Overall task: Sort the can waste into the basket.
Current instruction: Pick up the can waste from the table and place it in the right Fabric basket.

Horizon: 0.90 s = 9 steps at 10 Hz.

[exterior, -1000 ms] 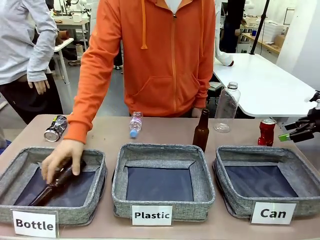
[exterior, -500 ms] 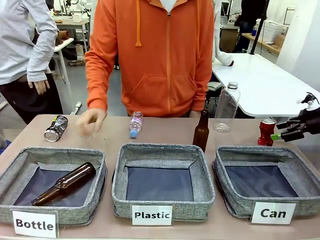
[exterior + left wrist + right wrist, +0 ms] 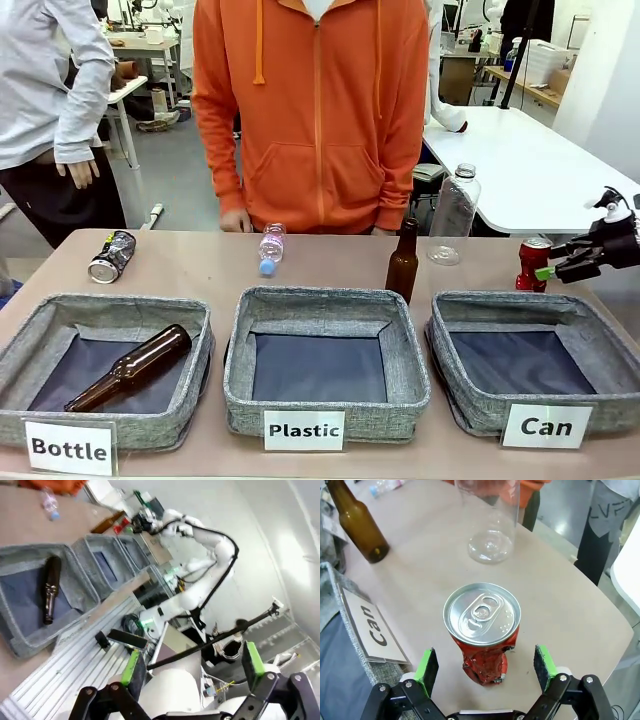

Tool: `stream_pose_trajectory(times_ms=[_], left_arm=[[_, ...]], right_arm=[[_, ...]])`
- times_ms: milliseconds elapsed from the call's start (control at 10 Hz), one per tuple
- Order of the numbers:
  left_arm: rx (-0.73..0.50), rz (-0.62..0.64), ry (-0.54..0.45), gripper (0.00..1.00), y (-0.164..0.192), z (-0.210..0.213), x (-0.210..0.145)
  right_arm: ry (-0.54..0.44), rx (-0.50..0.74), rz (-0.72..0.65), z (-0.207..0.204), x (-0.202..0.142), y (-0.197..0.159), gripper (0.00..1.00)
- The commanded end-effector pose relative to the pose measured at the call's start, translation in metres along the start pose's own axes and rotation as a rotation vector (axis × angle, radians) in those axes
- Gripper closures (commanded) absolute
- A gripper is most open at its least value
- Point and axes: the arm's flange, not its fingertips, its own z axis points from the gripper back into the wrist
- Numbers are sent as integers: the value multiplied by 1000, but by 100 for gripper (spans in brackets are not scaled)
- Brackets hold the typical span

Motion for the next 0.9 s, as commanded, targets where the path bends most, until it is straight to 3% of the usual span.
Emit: stream_pose_trajectory(times_ms=[0,100,300,400,800], left_arm=[[-35,37,114,0,24,-54,2],[-33,57,144,0,33,-73,-2],[82,72,166,0,50,-97,-8],[-37,70,155,0,44,-81,0],[-37,70,155,0,44,-81,0]], right_arm=[[-46,-10,12,-5,0,-7,0],[-55,-15,4,-7,0,-9,0],[-89,-3,-6,-12,1,-15,0],[-91,10,-7,-15,1,-16,0],[-92,43,-4,-27,2,-19,0]])
